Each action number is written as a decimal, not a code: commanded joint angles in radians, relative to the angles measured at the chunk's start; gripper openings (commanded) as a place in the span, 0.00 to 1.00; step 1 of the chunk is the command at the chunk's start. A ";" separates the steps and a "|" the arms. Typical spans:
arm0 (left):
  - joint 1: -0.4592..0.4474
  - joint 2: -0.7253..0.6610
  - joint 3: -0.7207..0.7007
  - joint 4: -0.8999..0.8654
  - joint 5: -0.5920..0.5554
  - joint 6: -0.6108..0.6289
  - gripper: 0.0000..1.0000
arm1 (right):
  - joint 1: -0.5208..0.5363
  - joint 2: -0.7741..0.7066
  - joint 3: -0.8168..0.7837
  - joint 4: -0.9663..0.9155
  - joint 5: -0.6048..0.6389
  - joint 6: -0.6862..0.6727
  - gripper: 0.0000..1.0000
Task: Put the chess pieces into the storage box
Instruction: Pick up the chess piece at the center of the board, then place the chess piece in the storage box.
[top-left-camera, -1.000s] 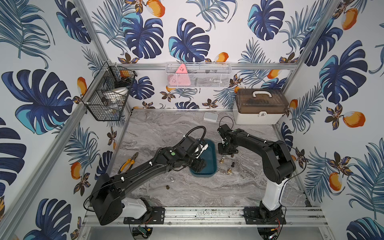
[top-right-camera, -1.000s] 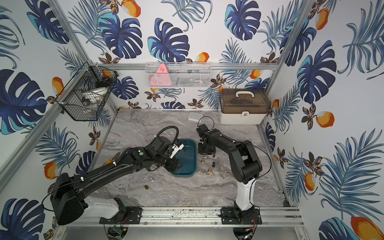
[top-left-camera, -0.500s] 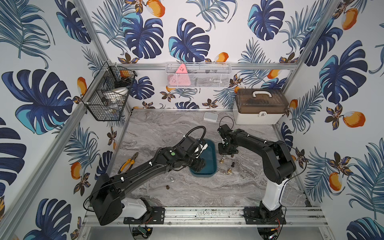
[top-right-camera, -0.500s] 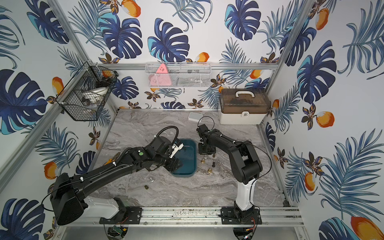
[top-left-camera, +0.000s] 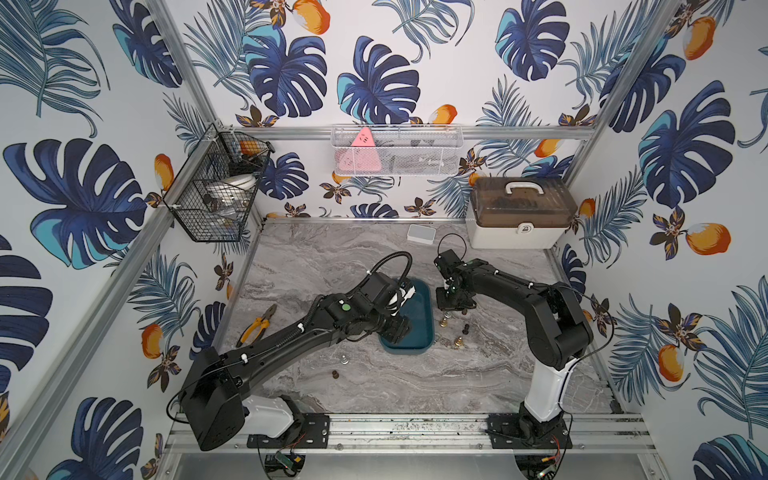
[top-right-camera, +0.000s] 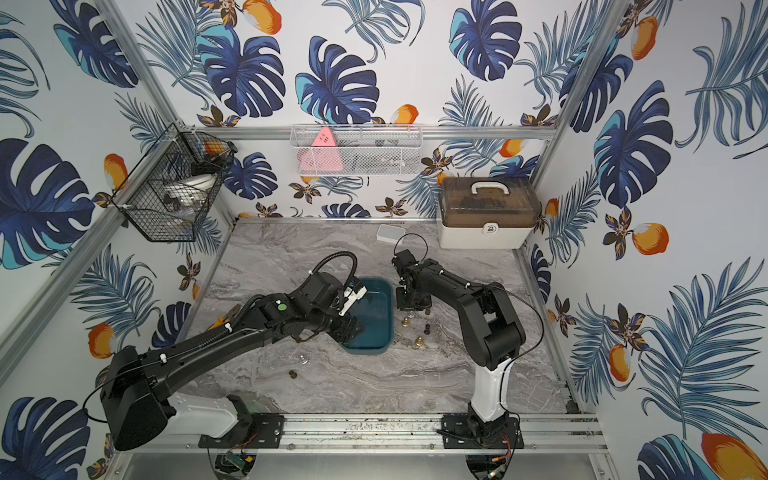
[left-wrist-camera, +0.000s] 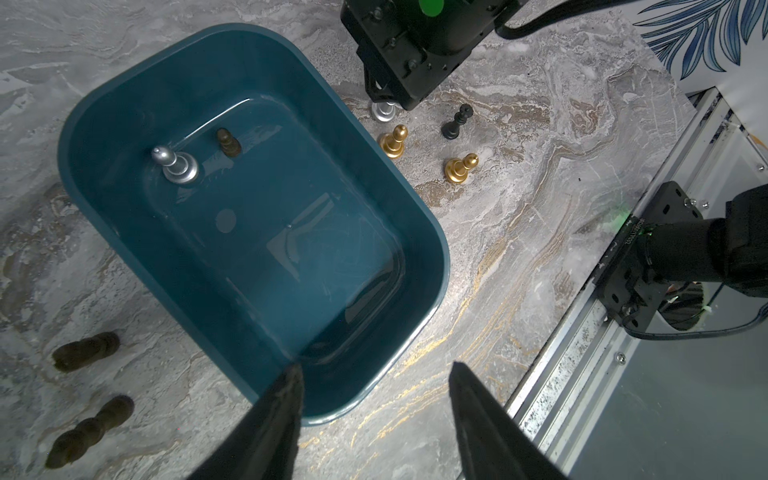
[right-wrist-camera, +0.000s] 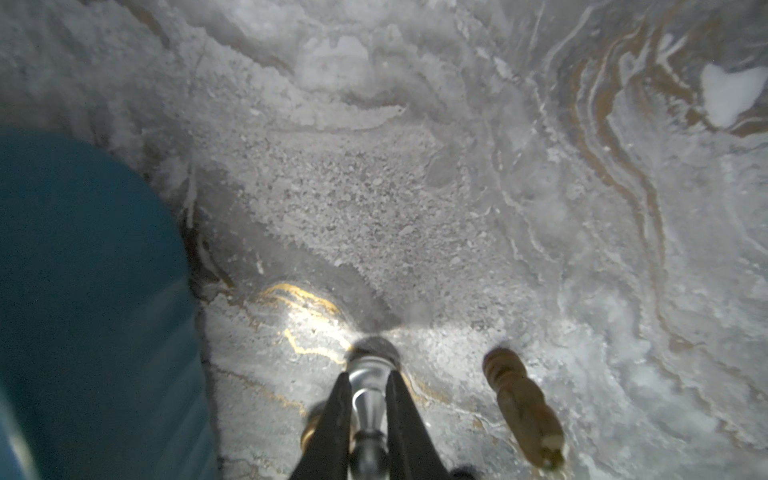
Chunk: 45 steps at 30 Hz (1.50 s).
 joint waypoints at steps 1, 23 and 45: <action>0.000 0.002 0.006 -0.010 -0.004 0.008 0.60 | 0.004 -0.016 -0.004 -0.018 0.014 0.003 0.20; 0.000 -0.006 0.012 -0.024 -0.022 0.016 0.61 | 0.007 0.001 -0.001 -0.011 0.014 0.003 0.17; 0.119 -0.045 -0.005 0.004 0.000 -0.067 0.61 | 0.078 -0.046 0.260 -0.129 0.047 -0.024 0.12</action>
